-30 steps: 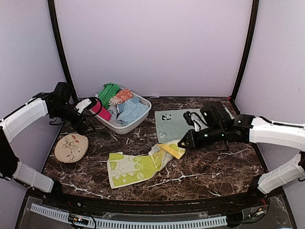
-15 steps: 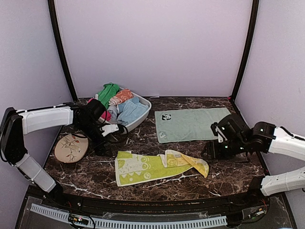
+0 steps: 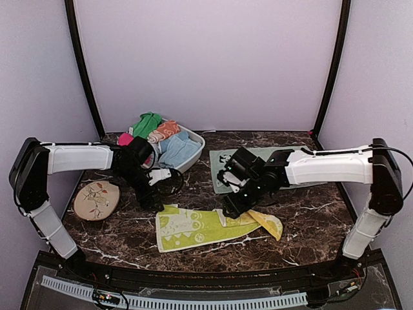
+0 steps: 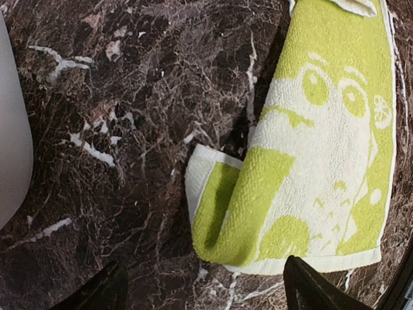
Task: Roll the towels
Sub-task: Pick up the towel from the center of the board, then put down the object at the center of the board.
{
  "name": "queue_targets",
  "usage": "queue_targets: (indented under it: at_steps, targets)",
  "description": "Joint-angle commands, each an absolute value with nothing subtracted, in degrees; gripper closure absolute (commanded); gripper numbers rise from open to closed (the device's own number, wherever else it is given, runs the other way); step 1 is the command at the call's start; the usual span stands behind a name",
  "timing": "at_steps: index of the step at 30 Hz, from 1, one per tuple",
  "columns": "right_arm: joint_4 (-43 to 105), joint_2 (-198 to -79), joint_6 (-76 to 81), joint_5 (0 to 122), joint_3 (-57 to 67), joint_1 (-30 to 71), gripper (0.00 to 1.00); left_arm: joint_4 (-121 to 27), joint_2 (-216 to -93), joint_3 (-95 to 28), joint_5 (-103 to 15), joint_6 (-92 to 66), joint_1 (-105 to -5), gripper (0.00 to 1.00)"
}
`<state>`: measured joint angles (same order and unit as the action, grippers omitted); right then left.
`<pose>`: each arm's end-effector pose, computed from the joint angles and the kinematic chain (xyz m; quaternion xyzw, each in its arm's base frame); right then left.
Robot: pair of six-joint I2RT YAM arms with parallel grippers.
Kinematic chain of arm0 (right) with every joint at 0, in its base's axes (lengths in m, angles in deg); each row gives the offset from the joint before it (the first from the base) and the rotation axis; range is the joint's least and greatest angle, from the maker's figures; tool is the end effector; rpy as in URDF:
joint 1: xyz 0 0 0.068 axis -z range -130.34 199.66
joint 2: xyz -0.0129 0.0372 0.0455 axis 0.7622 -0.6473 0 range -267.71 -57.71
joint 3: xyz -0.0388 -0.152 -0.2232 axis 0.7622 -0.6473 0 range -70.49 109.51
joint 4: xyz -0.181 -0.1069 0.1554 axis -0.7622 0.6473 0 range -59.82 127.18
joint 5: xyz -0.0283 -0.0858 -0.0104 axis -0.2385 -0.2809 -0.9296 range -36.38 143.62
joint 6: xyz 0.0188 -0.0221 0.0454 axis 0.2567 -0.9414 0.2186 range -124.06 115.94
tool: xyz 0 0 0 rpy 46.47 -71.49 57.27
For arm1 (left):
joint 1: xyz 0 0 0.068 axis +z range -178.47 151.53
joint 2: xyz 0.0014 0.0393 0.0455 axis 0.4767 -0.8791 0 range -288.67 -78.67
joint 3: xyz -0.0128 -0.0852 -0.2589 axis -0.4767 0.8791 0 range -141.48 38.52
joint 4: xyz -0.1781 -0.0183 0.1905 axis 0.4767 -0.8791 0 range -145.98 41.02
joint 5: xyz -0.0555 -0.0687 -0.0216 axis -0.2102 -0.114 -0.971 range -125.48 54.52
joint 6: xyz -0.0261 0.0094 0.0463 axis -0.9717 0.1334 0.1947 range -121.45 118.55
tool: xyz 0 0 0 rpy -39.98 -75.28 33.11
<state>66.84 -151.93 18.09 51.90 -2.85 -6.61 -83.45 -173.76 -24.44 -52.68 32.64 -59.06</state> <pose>0.1868 0.2776 0.2230 -0.2821 0.9310 0.1349 0.1885 0.2749 -0.1748 0.1978 0.5435 0.8018 -0.1402 0.2048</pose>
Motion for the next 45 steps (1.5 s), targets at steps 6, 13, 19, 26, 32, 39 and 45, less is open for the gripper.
queue_targets:
  at_steps: [6,13,19,26,32,39,45]
  targets:
    - [67.3,-163.5,2.3,61.0,7.4,-1.6,0.34,-78.6,-174.6,-20.4,-51.3,35.7,-59.1,0.17]
    - [68.5,-167.7,-0.2,64.8,8.9,0.5,0.38,-77.8,-177.3,-20.2,-50.5,36.1,-59.2,0.29]
    - [68.0,-168.2,-0.5,66.5,8.2,0.9,0.48,-79.4,-177.8,-21.2,-52.0,36.1,-59.3,0.44]
    - [66.0,-164.6,2.1,68.1,6.0,2.5,1.0,-80.8,-176.8,-20.8,-54.1,35.5,-59.3,0.8]
    - [60.7,-152.7,7.7,69.3,0.4,5.1,1.0,-81.0,-173.0,-18.6,-54.0,36.8,-59.3,1.0]
    - [53.8,-138.1,14.1,69.2,-13.1,10.2,1.0,-84.7,-163.4,-14.7,-48.0,41.8,-59.3,1.0]
    - [47.9,-128.6,20.4,70.9,-25.1,11.2,1.0,-94.0,-159.4,-11.9,-56.5,43.9,-60.1,0.53]
